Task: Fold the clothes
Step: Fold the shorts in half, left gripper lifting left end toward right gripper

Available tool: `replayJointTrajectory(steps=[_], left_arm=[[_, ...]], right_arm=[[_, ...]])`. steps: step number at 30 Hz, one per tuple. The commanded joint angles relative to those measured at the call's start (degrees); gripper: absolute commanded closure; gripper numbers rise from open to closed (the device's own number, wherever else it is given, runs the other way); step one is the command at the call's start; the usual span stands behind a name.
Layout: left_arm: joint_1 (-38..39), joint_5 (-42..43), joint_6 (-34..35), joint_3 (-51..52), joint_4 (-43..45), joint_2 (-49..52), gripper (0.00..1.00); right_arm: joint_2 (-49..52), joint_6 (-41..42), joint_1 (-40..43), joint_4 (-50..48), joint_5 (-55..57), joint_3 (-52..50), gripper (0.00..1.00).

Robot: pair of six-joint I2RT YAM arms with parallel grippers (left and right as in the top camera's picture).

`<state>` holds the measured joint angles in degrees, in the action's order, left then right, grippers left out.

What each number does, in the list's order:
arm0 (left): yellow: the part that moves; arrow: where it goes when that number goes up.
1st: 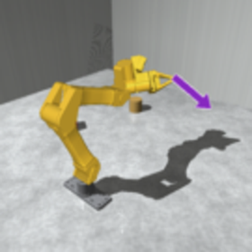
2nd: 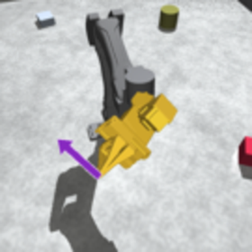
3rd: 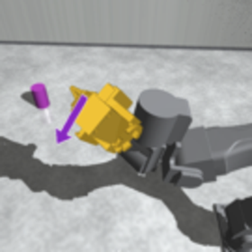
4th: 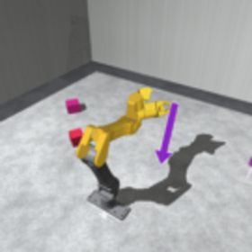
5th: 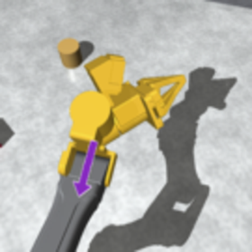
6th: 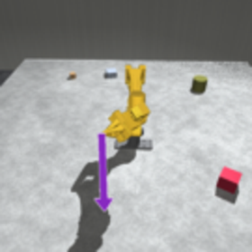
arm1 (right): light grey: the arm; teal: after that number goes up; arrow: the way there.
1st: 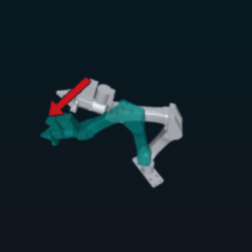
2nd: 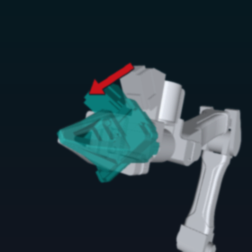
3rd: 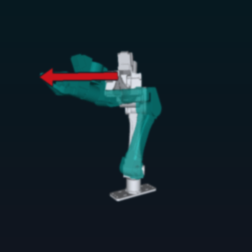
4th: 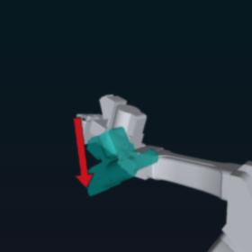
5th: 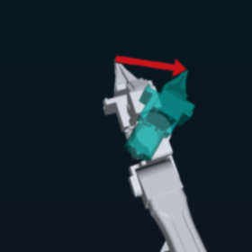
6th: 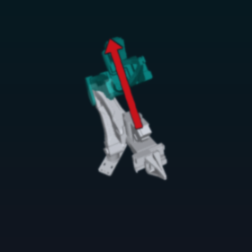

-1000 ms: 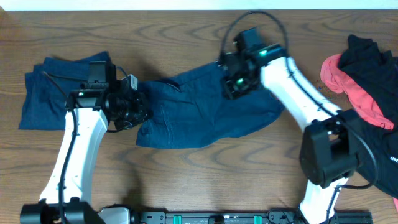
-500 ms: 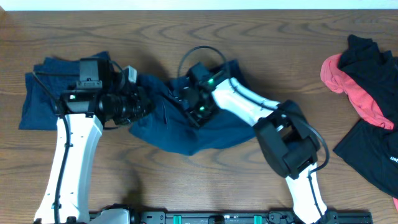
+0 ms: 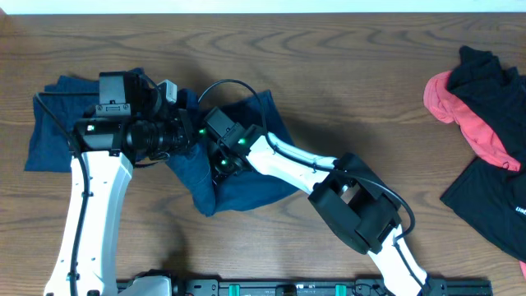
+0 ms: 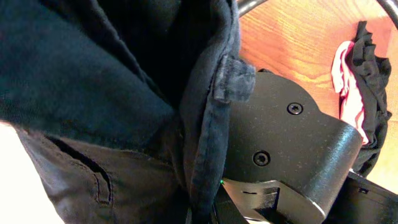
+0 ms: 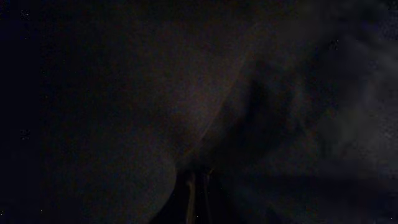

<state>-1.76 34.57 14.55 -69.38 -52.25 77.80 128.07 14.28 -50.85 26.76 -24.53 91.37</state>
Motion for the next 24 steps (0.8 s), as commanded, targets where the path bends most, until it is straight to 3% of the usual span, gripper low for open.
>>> replayJointTrajectory(steps=[1,10,16,24], left_arm=[[0.2,2.0,-0.6,-1.5,1.2,-0.7,0.94],[0.2,-0.9,-0.6,-1.4,2.2,-0.6,0.94],[0.2,-0.9,-0.5,-1.3,3.6,-0.3,0.94],[1.0,-0.9,2.1,-1.2,7.2,3.1,0.94]], right_arm=[[0.1,1.7,-0.9,1.4,3.7,1.4,0.92],[-8.2,0.2,9.8,13.6,14.1,3.0,0.83],[-8.3,0.3,18.2,24.8,21.6,2.3,0.88],[-8.2,-1.0,24.2,29.4,26.1,-1.1,0.87]])
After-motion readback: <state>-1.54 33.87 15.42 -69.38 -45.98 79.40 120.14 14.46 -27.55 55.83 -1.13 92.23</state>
